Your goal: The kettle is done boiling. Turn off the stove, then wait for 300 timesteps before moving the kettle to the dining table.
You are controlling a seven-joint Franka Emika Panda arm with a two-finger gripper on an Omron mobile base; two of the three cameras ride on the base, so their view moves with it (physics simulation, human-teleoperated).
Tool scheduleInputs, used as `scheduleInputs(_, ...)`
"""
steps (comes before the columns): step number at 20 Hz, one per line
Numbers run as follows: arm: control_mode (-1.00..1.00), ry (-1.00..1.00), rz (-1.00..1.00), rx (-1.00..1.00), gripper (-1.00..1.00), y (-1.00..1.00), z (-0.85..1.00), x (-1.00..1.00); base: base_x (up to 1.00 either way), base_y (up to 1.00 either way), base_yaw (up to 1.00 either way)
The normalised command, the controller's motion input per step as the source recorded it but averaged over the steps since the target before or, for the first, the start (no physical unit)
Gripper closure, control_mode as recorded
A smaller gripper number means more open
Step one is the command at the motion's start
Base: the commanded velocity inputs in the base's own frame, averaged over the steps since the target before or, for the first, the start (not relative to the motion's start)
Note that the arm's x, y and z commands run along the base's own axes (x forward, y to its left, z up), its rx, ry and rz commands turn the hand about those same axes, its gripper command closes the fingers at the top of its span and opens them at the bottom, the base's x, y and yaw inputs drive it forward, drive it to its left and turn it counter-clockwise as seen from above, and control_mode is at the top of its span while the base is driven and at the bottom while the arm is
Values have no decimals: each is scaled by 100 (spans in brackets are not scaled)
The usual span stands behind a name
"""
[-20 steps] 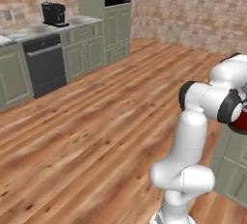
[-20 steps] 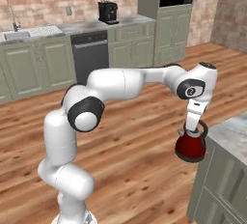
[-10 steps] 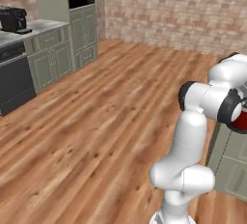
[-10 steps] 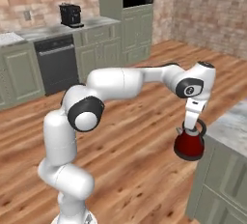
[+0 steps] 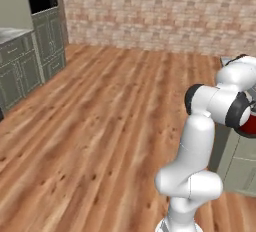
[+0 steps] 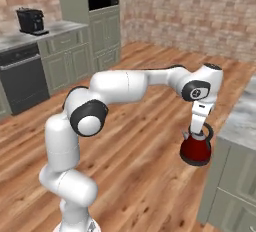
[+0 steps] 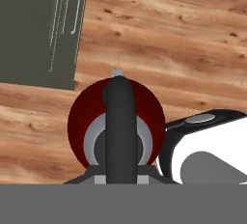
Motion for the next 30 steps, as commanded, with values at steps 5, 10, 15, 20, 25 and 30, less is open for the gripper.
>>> scheduleInputs(5, 100, 0, 0, 0, 100, 0, 0, 0, 33, 53, -41)
scheduleInputs(10, 100, 0, 0, 0, 100, 0, 0, 0, 33, 55, -40)
scheduleInputs(15, 100, 0, 0, 0, 100, 0, 0, 0, 35, 59, -40)
scheduleInputs(20, 100, 0, 0, 0, 100, 0, 0, 0, 36, 60, -40)
scheduleInputs(25, 100, 0, 0, 0, 100, 0, 0, 0, 42, 53, -38)
scheduleInputs(30, 100, 0, 0, 0, 100, 0, 0, 0, 48, 59, -36)
